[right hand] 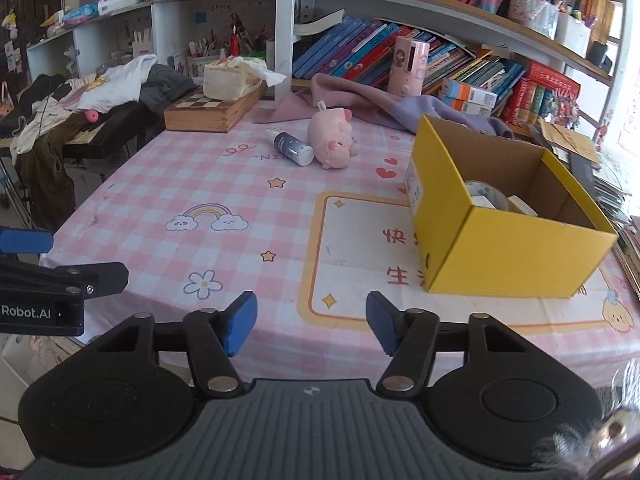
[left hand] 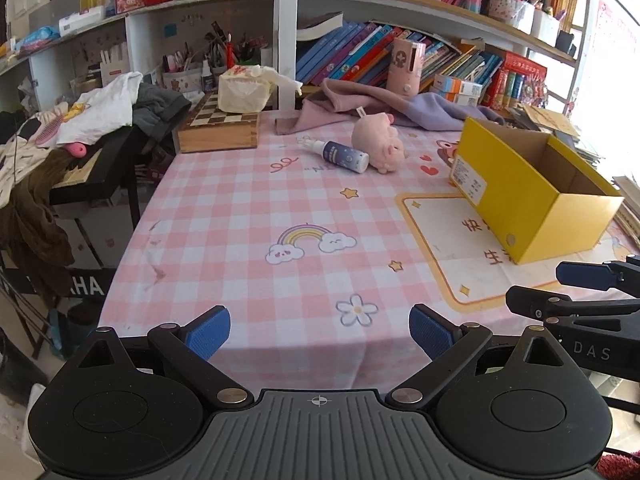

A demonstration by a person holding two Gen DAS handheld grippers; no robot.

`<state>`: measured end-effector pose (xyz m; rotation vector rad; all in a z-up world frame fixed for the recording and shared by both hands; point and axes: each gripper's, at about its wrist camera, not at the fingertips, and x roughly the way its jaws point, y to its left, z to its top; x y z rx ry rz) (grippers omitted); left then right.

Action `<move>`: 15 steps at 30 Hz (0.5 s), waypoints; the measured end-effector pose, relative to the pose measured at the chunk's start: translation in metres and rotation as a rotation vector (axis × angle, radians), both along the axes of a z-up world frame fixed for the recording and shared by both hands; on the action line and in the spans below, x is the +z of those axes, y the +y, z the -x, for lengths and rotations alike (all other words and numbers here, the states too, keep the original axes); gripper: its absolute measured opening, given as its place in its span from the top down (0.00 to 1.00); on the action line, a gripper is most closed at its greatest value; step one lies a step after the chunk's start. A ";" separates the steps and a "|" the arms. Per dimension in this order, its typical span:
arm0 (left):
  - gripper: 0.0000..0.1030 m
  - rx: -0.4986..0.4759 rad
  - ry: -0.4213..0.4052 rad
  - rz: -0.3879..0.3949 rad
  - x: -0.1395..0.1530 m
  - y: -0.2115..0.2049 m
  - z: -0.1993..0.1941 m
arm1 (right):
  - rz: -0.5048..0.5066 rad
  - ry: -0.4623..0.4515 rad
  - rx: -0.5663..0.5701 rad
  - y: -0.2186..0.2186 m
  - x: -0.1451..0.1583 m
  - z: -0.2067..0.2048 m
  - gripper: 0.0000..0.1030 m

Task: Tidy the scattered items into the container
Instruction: 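Move both tools toward the pink plush pig and blue spray bottle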

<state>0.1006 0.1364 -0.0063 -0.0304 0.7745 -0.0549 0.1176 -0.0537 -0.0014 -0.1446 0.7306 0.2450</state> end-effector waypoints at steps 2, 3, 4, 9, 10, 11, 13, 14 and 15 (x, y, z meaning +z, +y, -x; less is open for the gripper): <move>0.05 -0.001 0.010 -0.002 -0.003 -0.001 -0.011 | 0.000 0.005 0.005 0.001 -0.001 -0.012 0.46; 0.05 0.001 0.015 -0.002 -0.004 -0.001 -0.016 | 0.002 0.008 0.006 0.001 -0.002 -0.018 0.46; 0.05 0.004 0.020 -0.001 -0.005 0.000 -0.022 | 0.002 0.012 0.007 0.001 -0.002 -0.025 0.46; 0.05 0.010 0.013 -0.008 -0.003 -0.002 -0.047 | -0.004 0.006 0.019 0.002 0.003 -0.059 0.46; 0.05 0.014 0.010 -0.010 -0.002 -0.002 -0.052 | -0.004 0.005 0.026 0.003 0.004 -0.066 0.46; 0.05 0.018 0.007 -0.011 0.000 -0.003 -0.057 | -0.003 0.004 0.033 0.004 0.005 -0.072 0.46; 0.05 0.026 0.003 -0.011 0.001 -0.003 -0.066 | -0.002 0.000 0.046 0.007 0.007 -0.086 0.46; 0.05 0.029 0.002 -0.011 0.002 -0.004 -0.071 | -0.001 -0.002 0.051 0.007 0.008 -0.093 0.46; 0.05 0.030 0.000 -0.012 0.002 -0.005 -0.077 | -0.001 -0.004 0.055 0.008 0.008 -0.100 0.46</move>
